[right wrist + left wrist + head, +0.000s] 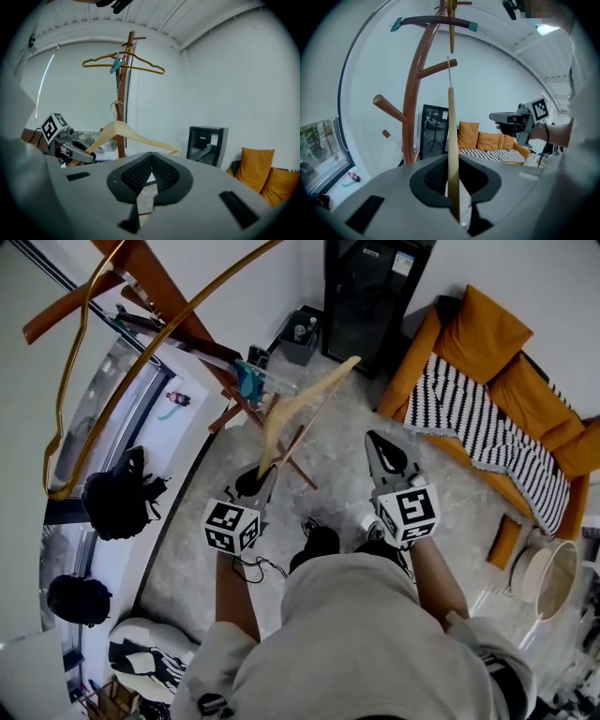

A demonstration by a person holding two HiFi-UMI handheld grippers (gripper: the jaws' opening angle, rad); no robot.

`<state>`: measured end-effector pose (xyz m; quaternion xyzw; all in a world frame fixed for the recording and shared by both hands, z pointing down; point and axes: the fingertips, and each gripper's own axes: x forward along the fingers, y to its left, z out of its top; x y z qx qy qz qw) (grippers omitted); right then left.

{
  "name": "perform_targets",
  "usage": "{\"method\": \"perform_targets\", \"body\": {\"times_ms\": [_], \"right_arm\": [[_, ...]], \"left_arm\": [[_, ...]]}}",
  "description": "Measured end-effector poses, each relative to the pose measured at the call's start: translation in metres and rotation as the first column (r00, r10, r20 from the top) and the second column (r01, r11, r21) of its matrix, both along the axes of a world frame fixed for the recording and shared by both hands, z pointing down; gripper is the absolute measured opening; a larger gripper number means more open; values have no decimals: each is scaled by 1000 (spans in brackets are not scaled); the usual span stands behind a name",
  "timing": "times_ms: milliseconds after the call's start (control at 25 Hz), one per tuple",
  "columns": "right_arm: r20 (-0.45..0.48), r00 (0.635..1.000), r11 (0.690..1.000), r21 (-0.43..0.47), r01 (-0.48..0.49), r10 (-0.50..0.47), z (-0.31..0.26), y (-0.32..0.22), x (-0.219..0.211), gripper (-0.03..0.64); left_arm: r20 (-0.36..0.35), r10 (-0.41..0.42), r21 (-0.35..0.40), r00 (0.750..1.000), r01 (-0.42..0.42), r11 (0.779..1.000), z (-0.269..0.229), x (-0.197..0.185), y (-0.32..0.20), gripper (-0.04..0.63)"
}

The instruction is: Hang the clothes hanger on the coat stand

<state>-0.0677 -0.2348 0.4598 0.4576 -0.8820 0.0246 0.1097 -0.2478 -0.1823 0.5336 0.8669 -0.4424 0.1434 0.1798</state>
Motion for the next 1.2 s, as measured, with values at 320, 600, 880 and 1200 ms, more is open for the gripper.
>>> {"method": "perform_targets", "body": {"times_ms": [320,600,880,1200], "right_arm": [[-8,1000,1000,-6,-9,9,4,-4,-18,5],[-13,1000,1000,-16,-24,23,10,-5,-25,5],[-15,999,999,-23,-34,34,13,-6,-29,3],[-17,999,999,-22,-46,45,14,-9,-31,5]], "left_arm": [[-7,14,-13,1000,-14,1000,9,-14,-5,51],[-17,15,-23,1000,-15,1000,15,-22,-9,51],[-16,19,-31,1000,-19,999,20,-28,-13,51],[-23,15,-33,1000,-16,999,24,-35,-22,51]]}}
